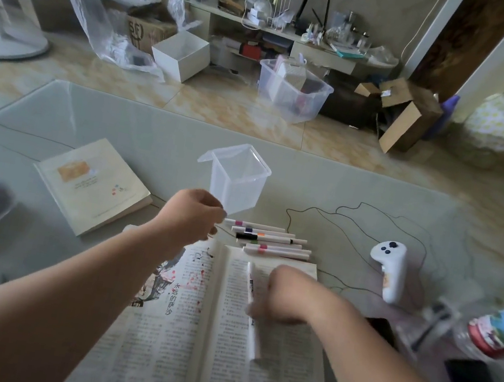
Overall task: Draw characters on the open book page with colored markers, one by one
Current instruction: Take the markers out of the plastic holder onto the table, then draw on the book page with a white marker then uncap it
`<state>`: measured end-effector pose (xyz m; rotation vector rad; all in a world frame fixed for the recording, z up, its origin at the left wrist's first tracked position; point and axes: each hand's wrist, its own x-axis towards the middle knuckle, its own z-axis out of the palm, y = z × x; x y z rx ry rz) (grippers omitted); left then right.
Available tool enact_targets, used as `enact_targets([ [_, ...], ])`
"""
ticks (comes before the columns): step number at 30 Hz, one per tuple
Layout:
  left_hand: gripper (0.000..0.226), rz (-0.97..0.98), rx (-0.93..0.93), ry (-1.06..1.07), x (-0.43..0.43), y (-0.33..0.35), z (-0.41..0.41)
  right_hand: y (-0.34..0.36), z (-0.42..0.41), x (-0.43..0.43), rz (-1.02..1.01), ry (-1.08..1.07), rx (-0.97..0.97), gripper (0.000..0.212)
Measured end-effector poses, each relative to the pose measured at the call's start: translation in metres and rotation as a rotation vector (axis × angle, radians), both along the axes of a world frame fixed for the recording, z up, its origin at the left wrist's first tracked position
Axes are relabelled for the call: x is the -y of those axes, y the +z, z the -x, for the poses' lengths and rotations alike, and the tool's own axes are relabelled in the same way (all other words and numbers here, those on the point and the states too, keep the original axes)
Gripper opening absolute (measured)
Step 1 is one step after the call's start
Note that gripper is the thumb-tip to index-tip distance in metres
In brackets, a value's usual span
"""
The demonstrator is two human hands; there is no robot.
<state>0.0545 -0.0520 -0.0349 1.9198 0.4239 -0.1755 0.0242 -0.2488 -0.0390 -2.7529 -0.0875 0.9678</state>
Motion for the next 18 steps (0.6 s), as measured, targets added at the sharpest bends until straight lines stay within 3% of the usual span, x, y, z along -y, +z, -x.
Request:
enact_targets([
  [4,0.02,-0.275,-0.138,-0.442,0.012,0.023,0.047,0.009,0.025,-0.004,-0.121,-0.194,-0.063,0.016],
  [7,0.034,-0.459,-0.239,-0.691,0.026,0.038,0.074,0.027,0.036,0.005,-0.423,-0.399,-0.061,0.014],
  [10,0.029,-0.225,-0.24,-0.735,0.041,0.051,0.098,0.049,0.051,0.013,-0.868,-0.589,-0.093,0.023],
  [13,0.022,-0.07,-0.103,-0.694,0.048,0.061,0.118,0.06,0.071,0.019,-1.156,-0.557,-0.119,0.014],
  [15,0.022,-0.092,-0.016,-0.64,0.05,0.058,0.128,0.059,0.079,0.022,-1.249,-0.529,-0.108,0.007],
  [18,0.018,-0.119,0.076,-0.582,0.053,0.042,0.133,0.049,0.078,0.022,-1.212,-0.471,-0.055,0.008],
])
